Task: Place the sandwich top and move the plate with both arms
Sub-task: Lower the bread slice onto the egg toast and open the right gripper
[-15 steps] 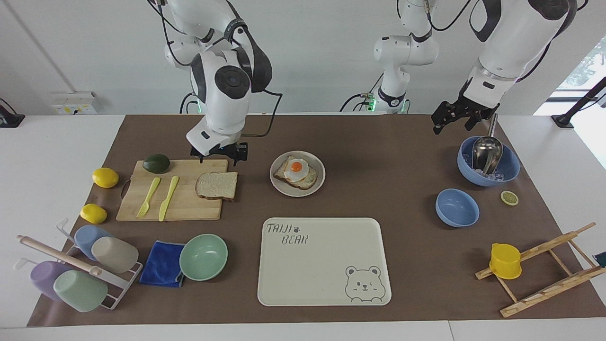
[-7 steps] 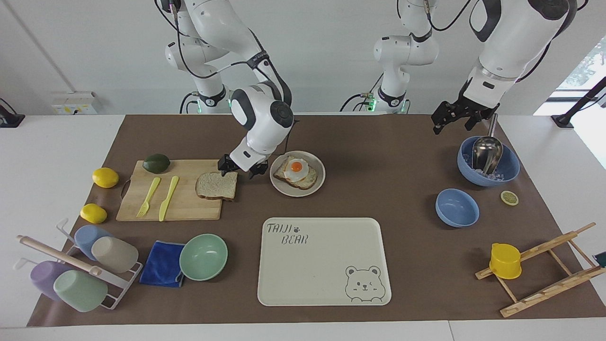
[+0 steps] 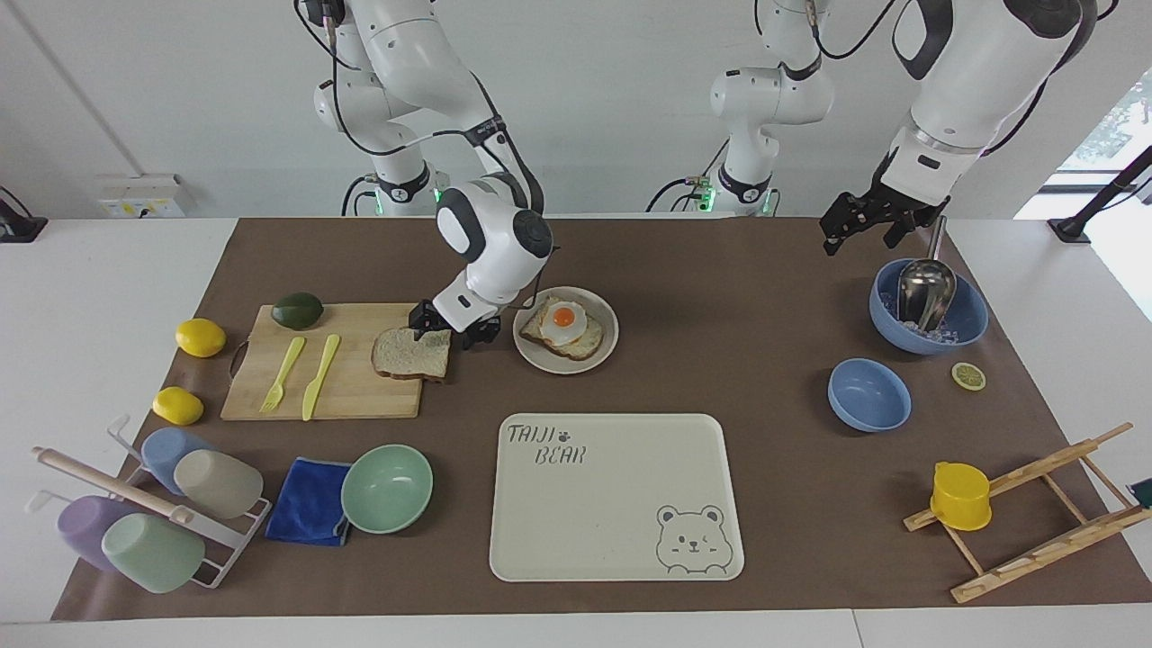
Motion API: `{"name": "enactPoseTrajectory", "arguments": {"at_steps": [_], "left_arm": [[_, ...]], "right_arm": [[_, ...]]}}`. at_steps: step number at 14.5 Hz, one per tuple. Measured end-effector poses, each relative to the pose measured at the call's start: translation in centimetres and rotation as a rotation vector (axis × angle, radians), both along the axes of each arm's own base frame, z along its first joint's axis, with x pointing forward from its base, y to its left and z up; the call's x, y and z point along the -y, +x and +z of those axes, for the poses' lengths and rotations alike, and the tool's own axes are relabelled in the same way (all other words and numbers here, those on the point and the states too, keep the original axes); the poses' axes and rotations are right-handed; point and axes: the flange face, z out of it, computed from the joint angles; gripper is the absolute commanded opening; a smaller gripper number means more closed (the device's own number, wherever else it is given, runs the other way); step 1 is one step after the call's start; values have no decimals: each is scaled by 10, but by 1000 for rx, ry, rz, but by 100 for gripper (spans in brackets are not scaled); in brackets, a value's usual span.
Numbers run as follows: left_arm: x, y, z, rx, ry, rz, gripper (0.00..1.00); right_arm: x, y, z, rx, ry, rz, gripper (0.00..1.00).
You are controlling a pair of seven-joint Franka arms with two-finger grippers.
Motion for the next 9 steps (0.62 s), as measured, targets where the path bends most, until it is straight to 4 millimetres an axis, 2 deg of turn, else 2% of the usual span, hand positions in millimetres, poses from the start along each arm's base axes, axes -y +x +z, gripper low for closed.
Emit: {"name": "enactPoseTrajectory", "arguments": {"at_steps": [3, 7, 8, 9], "left_arm": [[0, 0, 0, 0, 0, 0, 100], [0, 0, 0, 0, 0, 0, 100], [0, 0, 0, 0, 0, 0, 100], [0, 0, 0, 0, 0, 0, 100]], "right_arm": [[2, 2, -8, 11, -12, 1, 100], [21, 5, -15, 12, -50, 9, 100], [23, 4, -17, 11, -54, 12, 88], [24, 4, -18, 10, -55, 12, 70]]}}
